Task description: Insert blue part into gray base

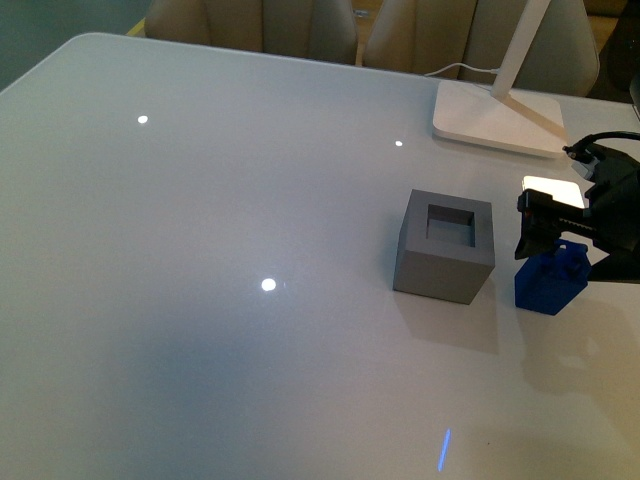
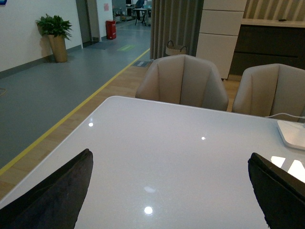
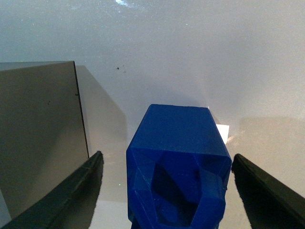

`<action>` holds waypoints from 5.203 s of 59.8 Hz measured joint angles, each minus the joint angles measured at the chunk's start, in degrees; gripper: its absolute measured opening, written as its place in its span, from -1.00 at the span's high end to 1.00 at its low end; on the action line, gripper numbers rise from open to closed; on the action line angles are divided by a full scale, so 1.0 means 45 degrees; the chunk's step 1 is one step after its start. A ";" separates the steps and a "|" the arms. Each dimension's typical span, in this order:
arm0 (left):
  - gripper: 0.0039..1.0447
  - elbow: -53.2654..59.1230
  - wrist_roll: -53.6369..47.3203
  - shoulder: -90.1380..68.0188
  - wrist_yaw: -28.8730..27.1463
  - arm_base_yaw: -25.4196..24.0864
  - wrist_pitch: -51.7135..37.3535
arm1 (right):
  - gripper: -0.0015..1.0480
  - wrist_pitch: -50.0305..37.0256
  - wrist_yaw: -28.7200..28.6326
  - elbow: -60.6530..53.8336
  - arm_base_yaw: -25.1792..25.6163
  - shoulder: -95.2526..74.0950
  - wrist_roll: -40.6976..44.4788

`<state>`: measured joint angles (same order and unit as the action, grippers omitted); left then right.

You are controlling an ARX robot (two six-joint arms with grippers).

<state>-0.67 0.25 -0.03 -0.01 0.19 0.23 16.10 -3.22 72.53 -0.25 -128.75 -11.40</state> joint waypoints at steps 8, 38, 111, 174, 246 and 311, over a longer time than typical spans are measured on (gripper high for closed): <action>-0.86 0.0000 0.0000 0.0000 0.0000 0.0000 0.0000 | 0.01 0.0160 0.0029 0.0000 -0.0005 0.0000 -0.0151; -0.86 0.0000 0.0000 0.0000 0.0000 0.0000 0.0000 | 0.14 0.1161 -0.0389 -0.1243 -0.0393 0.3444 -0.0976; -0.86 -0.0005 0.0000 0.0000 0.0000 0.0000 0.0000 | 0.14 0.2701 0.0777 0.2064 -0.3308 0.1768 -0.3293; -0.86 0.0000 0.0005 0.0000 0.0000 0.0000 0.0000 | -0.29 0.3016 0.0811 0.2453 -0.3434 0.1253 -0.3245; -0.86 0.0000 0.0000 0.0000 0.0000 0.0000 0.0000 | 0.96 -1.6840 0.1933 -1.2959 -0.1234 1.2099 0.2463; -0.86 -0.0005 0.0000 0.0000 0.0000 0.0000 0.0000 | 0.96 -0.9530 0.0748 -1.5888 0.0015 2.2585 0.2467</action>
<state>-0.69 0.25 -0.03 -0.01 0.19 0.23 -26.79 0.14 1.04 -0.19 -27.11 -0.30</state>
